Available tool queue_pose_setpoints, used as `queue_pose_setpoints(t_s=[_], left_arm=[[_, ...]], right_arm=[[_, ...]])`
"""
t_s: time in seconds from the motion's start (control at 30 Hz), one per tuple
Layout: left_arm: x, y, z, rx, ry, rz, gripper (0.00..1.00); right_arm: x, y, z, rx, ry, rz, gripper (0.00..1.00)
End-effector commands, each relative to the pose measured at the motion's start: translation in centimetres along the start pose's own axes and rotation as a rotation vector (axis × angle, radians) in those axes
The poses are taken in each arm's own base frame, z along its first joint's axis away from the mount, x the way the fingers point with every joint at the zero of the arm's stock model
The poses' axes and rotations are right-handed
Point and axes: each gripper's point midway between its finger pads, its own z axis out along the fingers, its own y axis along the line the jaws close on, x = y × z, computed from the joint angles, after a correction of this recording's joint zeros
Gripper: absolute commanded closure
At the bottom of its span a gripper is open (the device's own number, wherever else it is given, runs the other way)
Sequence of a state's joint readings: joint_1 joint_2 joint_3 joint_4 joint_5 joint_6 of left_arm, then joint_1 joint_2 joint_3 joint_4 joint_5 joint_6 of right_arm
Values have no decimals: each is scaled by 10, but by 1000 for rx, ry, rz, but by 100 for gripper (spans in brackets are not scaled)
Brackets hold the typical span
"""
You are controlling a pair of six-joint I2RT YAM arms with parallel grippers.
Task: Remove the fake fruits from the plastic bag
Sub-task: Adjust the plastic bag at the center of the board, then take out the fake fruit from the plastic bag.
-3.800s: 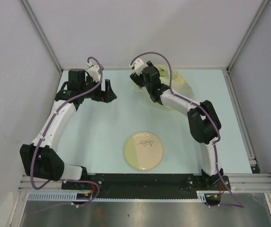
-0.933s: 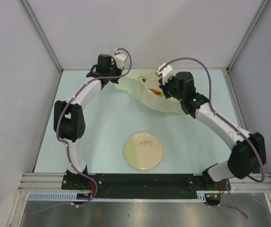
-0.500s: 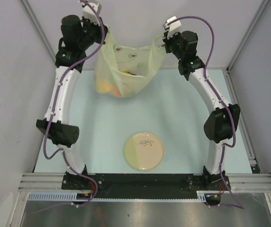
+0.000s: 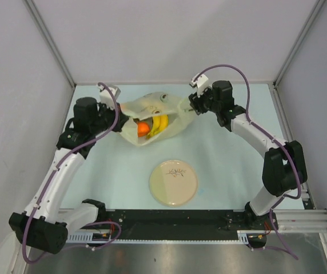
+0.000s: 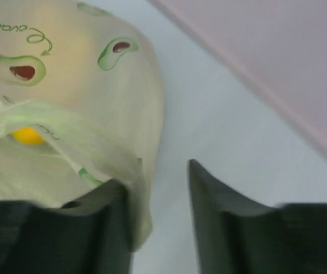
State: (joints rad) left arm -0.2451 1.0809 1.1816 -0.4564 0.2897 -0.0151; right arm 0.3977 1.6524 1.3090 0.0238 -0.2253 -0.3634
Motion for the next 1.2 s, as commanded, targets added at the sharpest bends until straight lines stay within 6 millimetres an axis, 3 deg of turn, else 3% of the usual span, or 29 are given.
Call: queue_pose_setpoints(t_s=[0.0,0.03,0.07,0.1,0.13,0.2,0.27,0.3,0.43,0.53,0.73,0.83,0.9,1.03,1.1,1.17], left_arm=[[39,-3,-2,-4,55,-79,100],[39,-4,-3,-2,52,-80,100],[39,-5,-3,1,51,-77,100],[36,-4,-3,-3,43,-76,100],[34,-4,-3,-6,39,-74,100],[28,-3,-3,-10,25,-69,100],[23,-3,-4,-10,17,-64,100],[17,-3,-4,-8,5,-61,100],[8,-5,-5,1,-17,-59,100],[3,-7,-7,9,-24,-63,100],[-8,-14,-12,35,-60,-87,100],[-14,-17,-14,46,-72,-90,100],[-16,-17,-14,49,-77,-84,100],[-16,-19,-14,58,-80,-82,100],[-15,-21,-15,71,-78,-87,100],[-16,-23,-16,79,-81,-86,100]], right_arm=[[-19,11,-32,-33,-15,-23,29],[-36,12,-47,-31,-50,-21,13],[-48,18,-56,-47,-80,-24,9],[-59,22,-64,-56,-105,-29,8],[-83,26,-86,-55,-163,-40,7],[-108,47,-104,-84,-225,-53,8],[-123,60,-117,-93,-260,-35,13],[-126,77,-117,-133,-267,-24,17],[-98,118,-95,-254,-164,27,41],[-77,142,-73,-323,-117,63,52],[-45,195,-35,-425,-41,47,60],[-29,212,-16,-412,8,62,62],[-23,209,-5,-353,28,102,62],[7,178,18,-112,118,221,47],[11,161,25,-44,128,277,38],[26,144,34,12,165,337,36]])
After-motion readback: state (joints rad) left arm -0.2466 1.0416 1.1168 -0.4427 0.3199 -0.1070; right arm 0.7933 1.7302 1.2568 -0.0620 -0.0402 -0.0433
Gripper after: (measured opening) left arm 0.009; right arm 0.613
